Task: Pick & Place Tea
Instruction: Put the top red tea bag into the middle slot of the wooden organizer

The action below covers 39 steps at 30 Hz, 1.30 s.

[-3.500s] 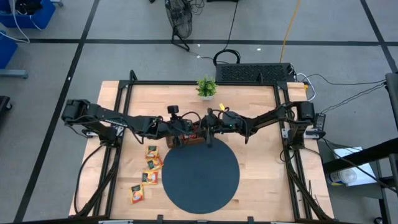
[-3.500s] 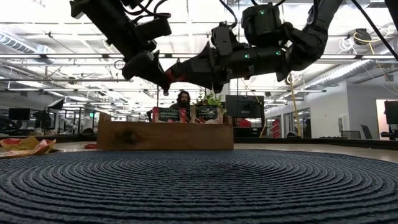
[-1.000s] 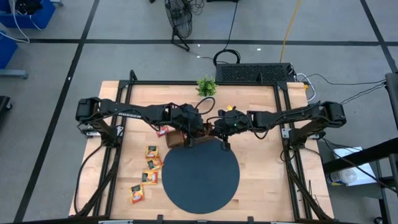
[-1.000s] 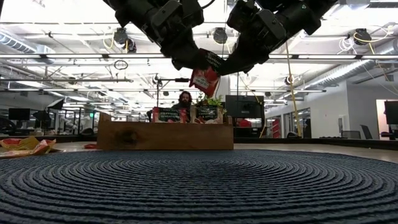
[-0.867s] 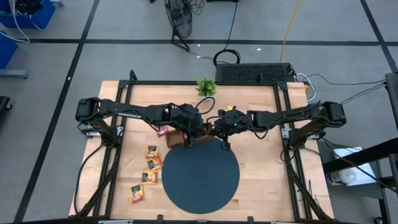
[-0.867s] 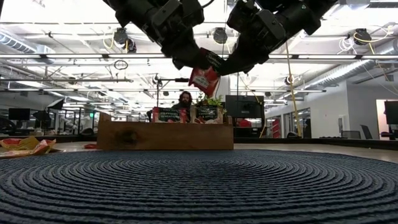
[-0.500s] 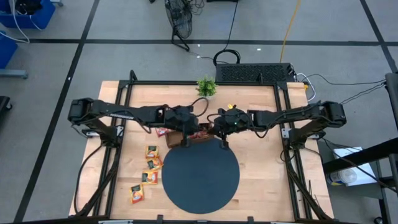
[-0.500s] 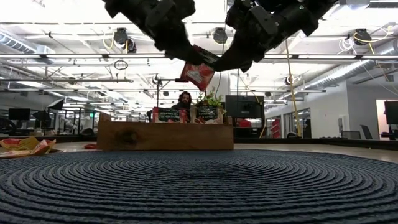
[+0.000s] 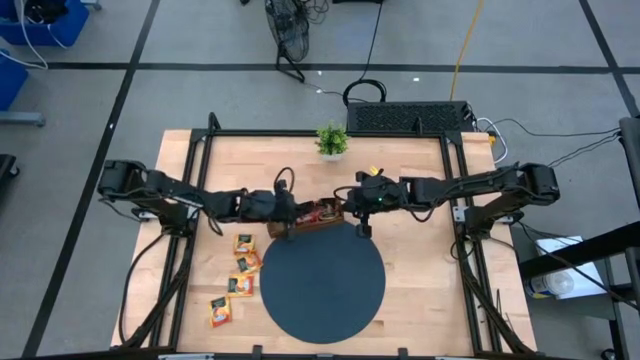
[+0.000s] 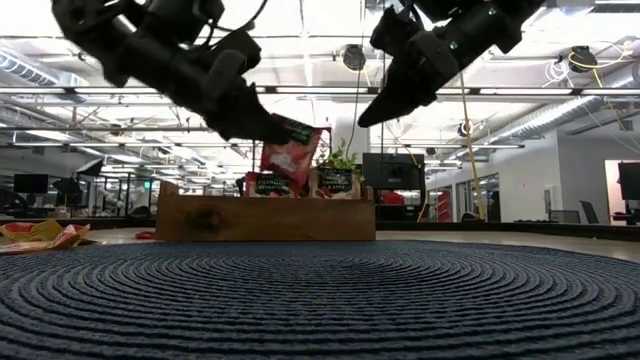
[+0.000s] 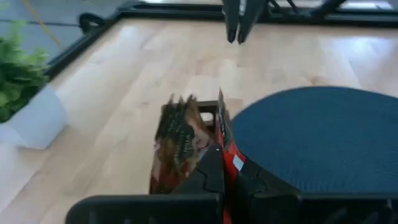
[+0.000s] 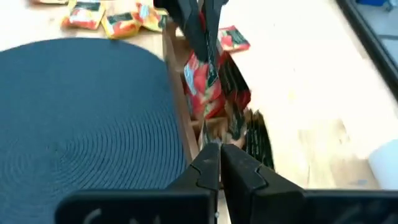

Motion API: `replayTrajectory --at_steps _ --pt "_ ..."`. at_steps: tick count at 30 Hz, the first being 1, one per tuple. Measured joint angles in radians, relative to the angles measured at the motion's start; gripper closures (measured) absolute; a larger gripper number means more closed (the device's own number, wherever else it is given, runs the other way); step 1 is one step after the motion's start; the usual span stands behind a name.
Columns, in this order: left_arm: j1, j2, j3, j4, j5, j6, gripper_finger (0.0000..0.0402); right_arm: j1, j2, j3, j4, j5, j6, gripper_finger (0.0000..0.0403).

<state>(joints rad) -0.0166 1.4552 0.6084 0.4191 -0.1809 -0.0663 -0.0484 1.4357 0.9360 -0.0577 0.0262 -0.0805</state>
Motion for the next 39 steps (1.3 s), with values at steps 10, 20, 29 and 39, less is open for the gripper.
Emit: replayTrajectory --at_steps 10,20,29,39 --pt "-0.06 -0.001 -0.095 0.066 -0.169 -0.077 0.0401 -0.003 0.002 0.0 0.042 -0.001 -0.013 0.0403" --pt "-0.083 0.083 -0.109 0.204 -0.184 -0.069 0.0401 -0.004 0.002 -0.001 0.062 0.0 -0.034 0.0403" --pt "-0.08 0.239 -0.11 0.344 -0.183 -0.024 0.0401 -0.004 0.002 -0.001 0.069 0.0 -0.036 0.0403" --pt "-0.096 0.217 -0.11 0.336 -0.182 -0.005 0.0344 -0.004 0.002 -0.001 0.064 0.0 -0.036 0.0403"
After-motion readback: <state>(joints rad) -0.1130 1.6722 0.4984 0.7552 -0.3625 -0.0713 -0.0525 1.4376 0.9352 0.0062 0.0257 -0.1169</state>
